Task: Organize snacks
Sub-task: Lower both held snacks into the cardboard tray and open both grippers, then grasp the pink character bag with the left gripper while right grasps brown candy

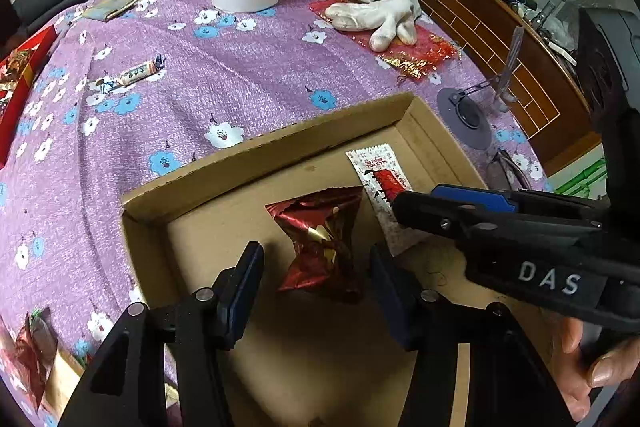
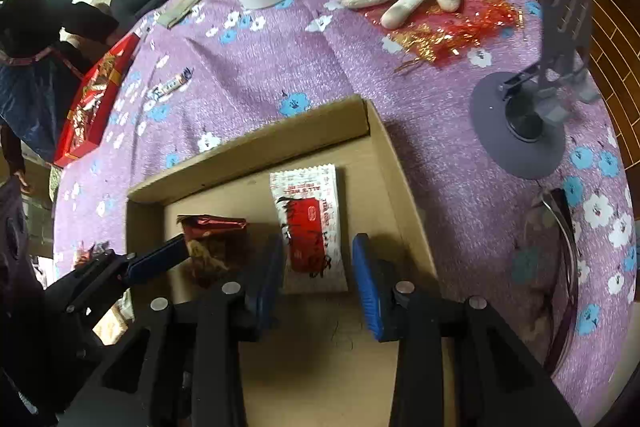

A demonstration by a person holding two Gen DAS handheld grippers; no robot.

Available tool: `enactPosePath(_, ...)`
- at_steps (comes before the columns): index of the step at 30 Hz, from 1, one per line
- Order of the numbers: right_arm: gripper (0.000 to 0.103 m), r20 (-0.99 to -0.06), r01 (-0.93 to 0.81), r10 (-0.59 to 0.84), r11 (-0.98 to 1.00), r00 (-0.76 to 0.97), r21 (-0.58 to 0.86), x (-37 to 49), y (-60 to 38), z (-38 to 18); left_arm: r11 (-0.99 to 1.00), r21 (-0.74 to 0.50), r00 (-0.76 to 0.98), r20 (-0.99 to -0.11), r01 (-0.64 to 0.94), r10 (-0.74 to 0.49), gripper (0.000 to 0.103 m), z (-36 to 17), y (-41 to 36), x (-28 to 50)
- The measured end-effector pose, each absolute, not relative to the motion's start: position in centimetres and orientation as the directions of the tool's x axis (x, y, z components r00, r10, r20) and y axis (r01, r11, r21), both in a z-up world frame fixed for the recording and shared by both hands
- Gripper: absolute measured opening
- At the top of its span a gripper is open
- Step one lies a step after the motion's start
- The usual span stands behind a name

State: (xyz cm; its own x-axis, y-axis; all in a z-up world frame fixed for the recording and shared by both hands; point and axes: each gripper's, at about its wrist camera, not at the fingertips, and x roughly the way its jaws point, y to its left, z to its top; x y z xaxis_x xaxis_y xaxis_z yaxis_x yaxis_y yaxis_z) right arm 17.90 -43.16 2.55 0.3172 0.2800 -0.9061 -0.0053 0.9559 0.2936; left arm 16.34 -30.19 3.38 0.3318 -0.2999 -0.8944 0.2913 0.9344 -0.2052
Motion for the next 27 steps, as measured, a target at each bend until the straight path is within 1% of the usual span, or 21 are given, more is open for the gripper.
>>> enactPosePath(10,0.036,-0.871,-0.029,0.317,0.943,0.375,0.331,13.4,-42.8,5.9,0.931,-0.207,0.383,-0.868,0.301,-0.317,0.058,6.7,-28.6,13.2)
enactPosePath(20,0.036,-0.836,-0.076,0.388,0.918,0.388,0.39,8.0,-39.1,8.1,0.932,-0.236,0.413,-0.846,0.276,-0.337,0.058,8.9,-24.0,8.1)
enactPosePath(25,0.037,-0.821,-0.133,0.425,0.904,0.38,0.407,6.0,-35.8,9.0,0.938,-0.242,0.436,-0.837,0.248,-0.331,0.058,9.8,-21.0,5.7)
enactPosePath(27,0.039,-0.819,-0.153,0.443,0.896,0.365,0.417,5.5,-34.4,9.1,0.939,-0.254,0.443,-0.832,0.231,-0.334,0.058,10.0,-19.5,4.7)
